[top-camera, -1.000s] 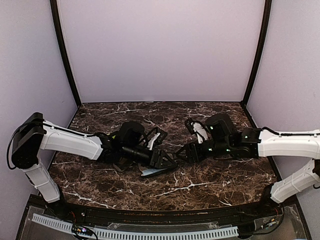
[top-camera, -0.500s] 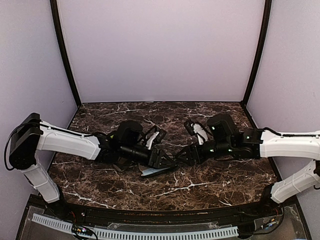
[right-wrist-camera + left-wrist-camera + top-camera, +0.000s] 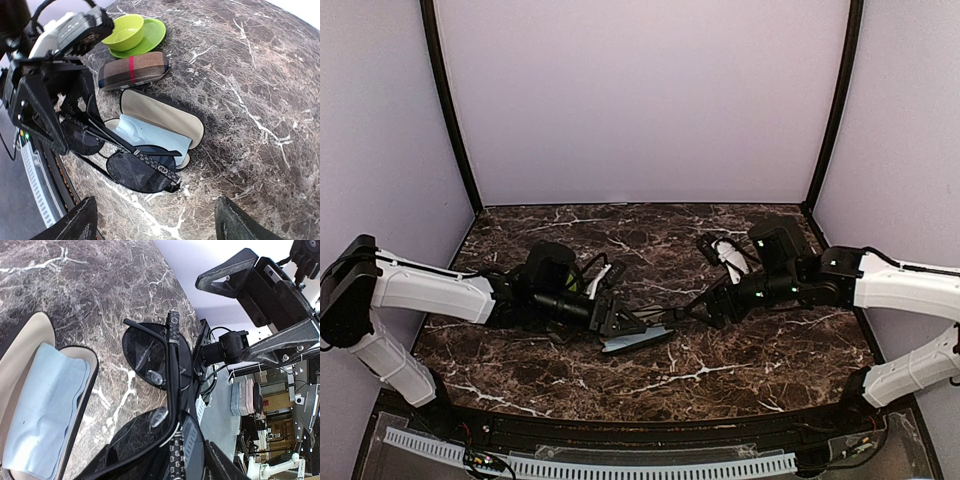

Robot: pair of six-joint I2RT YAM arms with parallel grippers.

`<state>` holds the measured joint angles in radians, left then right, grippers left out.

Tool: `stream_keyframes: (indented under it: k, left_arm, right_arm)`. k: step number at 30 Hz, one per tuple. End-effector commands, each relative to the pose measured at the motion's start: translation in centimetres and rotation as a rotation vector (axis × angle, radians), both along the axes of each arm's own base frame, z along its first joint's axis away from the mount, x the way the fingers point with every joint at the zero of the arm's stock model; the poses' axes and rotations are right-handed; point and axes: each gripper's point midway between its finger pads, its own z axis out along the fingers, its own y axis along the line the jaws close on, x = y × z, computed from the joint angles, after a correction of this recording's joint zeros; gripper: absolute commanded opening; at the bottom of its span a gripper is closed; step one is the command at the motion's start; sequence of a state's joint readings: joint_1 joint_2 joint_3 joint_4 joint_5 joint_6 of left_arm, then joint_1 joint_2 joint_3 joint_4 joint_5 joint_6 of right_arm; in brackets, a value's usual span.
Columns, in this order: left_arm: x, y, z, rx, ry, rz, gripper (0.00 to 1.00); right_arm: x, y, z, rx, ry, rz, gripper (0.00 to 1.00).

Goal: Organize the sunglasses
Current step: Fold the left temple of the sunglasses with the sunglasses, then pass from the left arm to the right

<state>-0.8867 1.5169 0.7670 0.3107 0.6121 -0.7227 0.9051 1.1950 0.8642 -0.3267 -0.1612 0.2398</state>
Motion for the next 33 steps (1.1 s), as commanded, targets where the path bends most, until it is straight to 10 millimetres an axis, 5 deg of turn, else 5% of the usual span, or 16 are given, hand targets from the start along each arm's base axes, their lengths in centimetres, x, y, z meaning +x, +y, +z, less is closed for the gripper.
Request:
stream_keyframes:
  k: [1,13,25,33]
  left_arm:
    - [-0.7,0.4,2.4,-0.100,0.029,-0.030,0.27]
    - [-2.2,1.5,4.2,-0.145,0.159,-0.120,0.27]
    - [-2.6,1.1,4.6,-0.155,0.207,-0.161,0.26]
    - [-2.8,1.0,4.3,-0.156,0.226,-0.174,0.26]
  right_arm:
    - [-0.6,1.2,0.9,-0.012,-0.080,0.123,0.82]
    - [-2.5,3.5,2.6,-0.075,-0.306,0.299,0.84]
    - [-3.3,6.5,0.9,-0.262,-0.380,0.396,0.83]
    - [-3.5,7.6,0.5,-0.294,-0.394,0.430,0.69]
